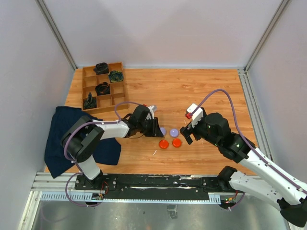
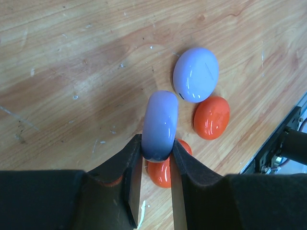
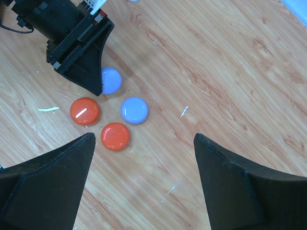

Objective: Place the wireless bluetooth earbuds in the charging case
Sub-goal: Place the charging case at the center of the board, then reset both arms

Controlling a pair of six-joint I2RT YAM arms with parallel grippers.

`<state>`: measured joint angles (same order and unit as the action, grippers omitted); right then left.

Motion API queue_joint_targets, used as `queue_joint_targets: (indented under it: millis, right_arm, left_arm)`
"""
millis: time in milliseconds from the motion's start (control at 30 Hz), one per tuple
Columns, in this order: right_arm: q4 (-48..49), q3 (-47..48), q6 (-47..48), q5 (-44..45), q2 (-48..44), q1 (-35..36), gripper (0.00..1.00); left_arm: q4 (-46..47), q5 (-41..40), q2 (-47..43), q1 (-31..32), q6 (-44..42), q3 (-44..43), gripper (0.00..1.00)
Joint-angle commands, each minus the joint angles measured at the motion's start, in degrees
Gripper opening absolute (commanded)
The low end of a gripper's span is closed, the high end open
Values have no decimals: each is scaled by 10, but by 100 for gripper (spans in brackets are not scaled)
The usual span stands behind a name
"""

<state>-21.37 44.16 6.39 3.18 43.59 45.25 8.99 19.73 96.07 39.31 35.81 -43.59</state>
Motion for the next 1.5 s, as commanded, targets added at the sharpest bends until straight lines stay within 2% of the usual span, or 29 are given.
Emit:
queue_joint_targets:
  millis: [0,200,433,667,800,967,1100,1300,1367,1467]
  right_arm:
    - [1,-7,-1,12,-7,-4,85]
    - [3,-9,-2,2,-3,-4,85]
    - [5,-8,-3,4,-3,-4,85]
    - [-3,-3,-12,16,7,-4,87]
    - [-16,8,-35,39,37,-8,91]
    - [-41,31,-73,65,78,-30,100]
    - [-61,36,-111,84,83,-75,99]
    - [-111,42,-161,79,75,-175,98]
    - [-125,53,-186,118,70,-181,99]
    - [-160,84,-273,262,58,-181,99]
  left_arm:
    - [-18,33,19,-4,9,-26,31]
    - [-27,40,28,-4,14,-30,38]
    - [-40,33,21,-4,14,-29,54]
    - [-83,-41,-25,-9,4,-17,66]
    - [-89,-72,-77,-36,10,9,74]
    - [-109,-112,-170,-80,12,46,87]
    - [-164,-162,-272,-110,5,57,99]
    - [-272,-277,-452,-116,-19,44,99]
    - [-303,-309,-514,-116,-26,37,99]
    - [-335,-346,-605,-116,-37,26,99]
